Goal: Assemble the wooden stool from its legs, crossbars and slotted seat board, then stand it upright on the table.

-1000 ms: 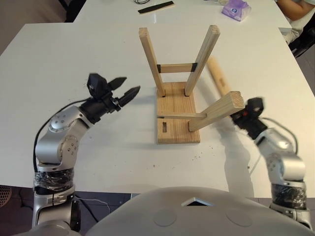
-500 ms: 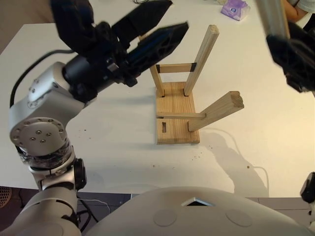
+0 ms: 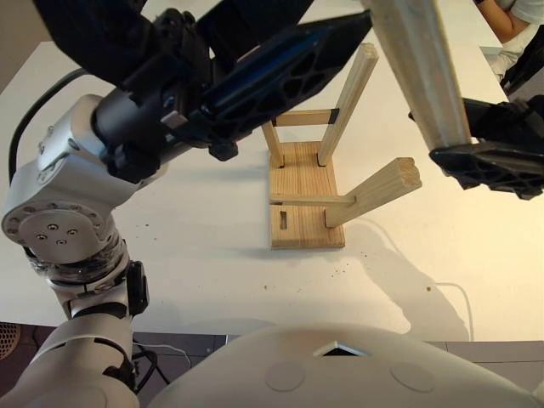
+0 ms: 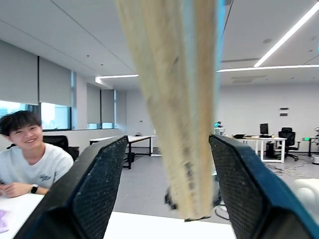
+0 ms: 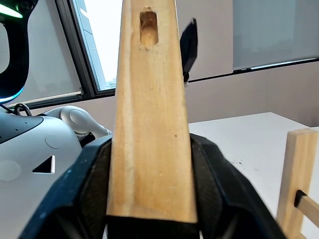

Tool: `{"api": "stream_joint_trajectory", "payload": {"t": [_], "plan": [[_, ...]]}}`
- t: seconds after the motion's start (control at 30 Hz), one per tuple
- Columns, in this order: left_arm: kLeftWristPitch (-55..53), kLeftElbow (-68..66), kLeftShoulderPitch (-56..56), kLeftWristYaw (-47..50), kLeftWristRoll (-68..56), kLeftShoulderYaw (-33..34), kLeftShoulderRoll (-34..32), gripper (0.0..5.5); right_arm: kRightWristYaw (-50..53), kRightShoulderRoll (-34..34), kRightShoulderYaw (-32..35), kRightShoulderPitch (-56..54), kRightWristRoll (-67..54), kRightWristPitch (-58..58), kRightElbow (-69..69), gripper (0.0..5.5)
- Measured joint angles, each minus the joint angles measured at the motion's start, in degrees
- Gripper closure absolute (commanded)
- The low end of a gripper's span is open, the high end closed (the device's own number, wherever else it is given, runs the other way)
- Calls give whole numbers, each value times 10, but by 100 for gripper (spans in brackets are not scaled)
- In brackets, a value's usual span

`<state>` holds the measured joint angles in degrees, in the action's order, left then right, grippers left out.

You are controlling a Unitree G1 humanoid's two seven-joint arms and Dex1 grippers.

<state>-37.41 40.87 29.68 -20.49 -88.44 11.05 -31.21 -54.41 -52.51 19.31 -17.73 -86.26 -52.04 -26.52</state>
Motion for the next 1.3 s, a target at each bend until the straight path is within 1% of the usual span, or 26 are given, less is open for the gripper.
{"api": "stream_joint_trajectory", "payload": {"t": [0.27,0.47,0.63,0.87,1.17,1.2,1.3], "plan": [[2,-3,0,-9,-3,-1,-19,248,-59,-11,-14,-17,63,4,17,346],[5,-1,-1,-22,-2,-17,-21,248,-106,-20,-53,-26,133,17,0,346],[7,-1,-13,-47,21,-27,-25,248,-120,-18,-65,-40,165,27,5,346],[4,-5,-37,-87,66,-45,-39,346,-131,-16,-72,-45,190,39,2,346],[8,-12,-44,-118,88,-49,-39,346,-139,-15,-82,-45,214,52,-2,346],[9,-13,-44,-119,90,-50,-39,346,-138,-15,-82,-46,218,54,-3,310],[9,-22,-45,-119,99,-50,-39,346,-124,-9,-84,-60,239,68,2,275]]}}
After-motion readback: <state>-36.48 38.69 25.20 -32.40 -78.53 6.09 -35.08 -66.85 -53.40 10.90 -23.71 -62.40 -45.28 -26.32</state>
